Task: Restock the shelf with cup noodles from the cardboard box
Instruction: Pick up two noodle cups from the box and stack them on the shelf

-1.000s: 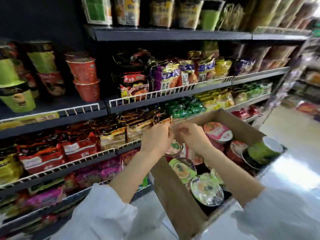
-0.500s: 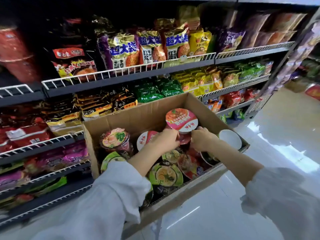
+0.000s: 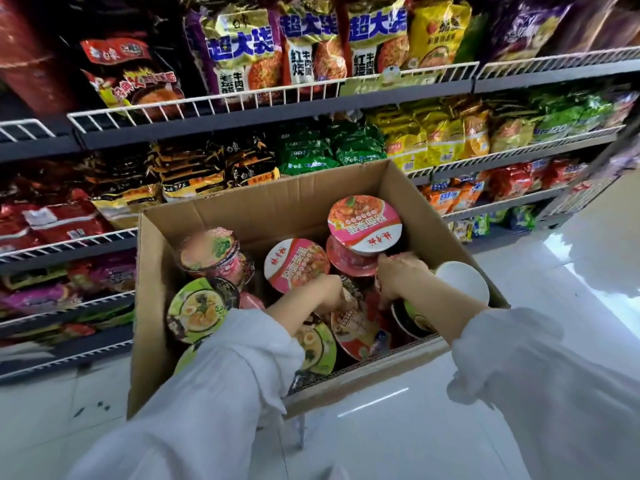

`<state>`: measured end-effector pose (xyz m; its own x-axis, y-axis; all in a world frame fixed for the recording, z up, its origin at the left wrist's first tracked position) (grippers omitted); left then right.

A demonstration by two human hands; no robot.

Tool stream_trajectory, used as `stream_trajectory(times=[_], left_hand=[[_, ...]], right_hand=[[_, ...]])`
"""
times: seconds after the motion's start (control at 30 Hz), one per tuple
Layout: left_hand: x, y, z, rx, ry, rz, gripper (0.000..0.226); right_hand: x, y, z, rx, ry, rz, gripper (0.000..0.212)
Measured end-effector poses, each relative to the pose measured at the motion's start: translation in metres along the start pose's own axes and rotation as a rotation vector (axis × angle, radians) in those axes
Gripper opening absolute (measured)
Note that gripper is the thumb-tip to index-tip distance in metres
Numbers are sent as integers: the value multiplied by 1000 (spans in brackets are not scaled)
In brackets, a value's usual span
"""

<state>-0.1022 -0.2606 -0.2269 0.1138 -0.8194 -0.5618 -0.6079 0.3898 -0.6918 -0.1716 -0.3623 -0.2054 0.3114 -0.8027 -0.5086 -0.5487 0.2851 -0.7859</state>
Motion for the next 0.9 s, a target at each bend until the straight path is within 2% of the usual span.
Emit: stream_trajectory(times=[0.1,0.2,0.27,0.33,0.43,0.67,0.9], left_hand=[[-1,-10,8,-81,-25,-49,42],[-9,-20,19,-267,-58,-103,34],[-17,-30,25,-304,-72,-164,40],[-28,-46,33,-276,-105,-256,45],[-51,-81,53,-255,-178,-479,43],[-101,-128,68,-223,-199,-774,54],[-185,-167,81,-197,-193,-1064,54]], right_hand=[[5,3,0,-16,29,21,109],[4,-2,-4,23,14,60,115],[-1,-8,-7,83,-34,87,118],[-4,-13,-7,156,-76,107,114],[-10,-12,0,219,-142,122,107],[-50,-31,43,240,-308,-45,104],[-92,-98,61,448,-356,-157,106]])
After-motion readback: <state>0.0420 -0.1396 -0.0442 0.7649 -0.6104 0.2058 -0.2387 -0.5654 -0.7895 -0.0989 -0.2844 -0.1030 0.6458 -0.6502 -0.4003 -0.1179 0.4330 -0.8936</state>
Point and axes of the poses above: each hand's wrist, its own x-axis towards the middle knuckle, its own y-axis out of the palm, z = x × y, the point moved 10 cm from there along x, towards the middle knuckle, and after that the axes turned 13 degrees about y, right-handed, at the moved point
